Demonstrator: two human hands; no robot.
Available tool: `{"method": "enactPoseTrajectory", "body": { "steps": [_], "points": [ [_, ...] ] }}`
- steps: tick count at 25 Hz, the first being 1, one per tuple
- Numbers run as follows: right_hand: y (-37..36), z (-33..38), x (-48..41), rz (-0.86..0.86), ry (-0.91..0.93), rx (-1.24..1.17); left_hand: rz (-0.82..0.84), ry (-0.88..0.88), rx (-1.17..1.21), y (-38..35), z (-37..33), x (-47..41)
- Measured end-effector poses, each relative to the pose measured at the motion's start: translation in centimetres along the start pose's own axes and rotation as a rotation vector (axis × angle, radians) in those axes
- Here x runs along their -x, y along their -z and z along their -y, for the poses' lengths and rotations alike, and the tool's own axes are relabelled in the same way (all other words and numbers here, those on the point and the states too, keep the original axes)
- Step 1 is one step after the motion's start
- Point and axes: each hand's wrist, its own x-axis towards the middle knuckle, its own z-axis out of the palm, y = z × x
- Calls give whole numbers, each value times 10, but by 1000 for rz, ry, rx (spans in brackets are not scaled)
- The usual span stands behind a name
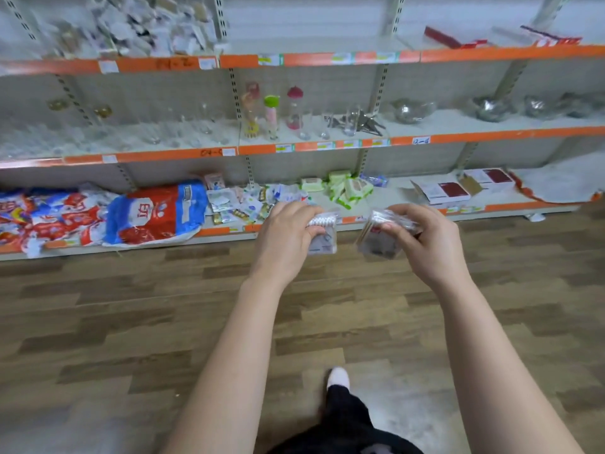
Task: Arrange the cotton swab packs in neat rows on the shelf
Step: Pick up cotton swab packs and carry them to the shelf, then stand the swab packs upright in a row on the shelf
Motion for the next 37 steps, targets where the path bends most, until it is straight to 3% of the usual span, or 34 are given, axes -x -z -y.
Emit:
{"method": "enactPoseTrajectory", "body": {
  "steps": [9,17,25,37],
  "points": [
    [-63,-71,-246,-12,19,-115,-24,-32,8,-50,80,-234],
    [-145,-89,-415,31,61,-165,-55,62,9,-64,177,-376],
    [-250,-82,-595,-6,157,-174,-108,50,61,-53,312,-539],
    [-340,-88,-779,-2,115,-197,-100,-21,85,-65,431,-724]
  ]
}}
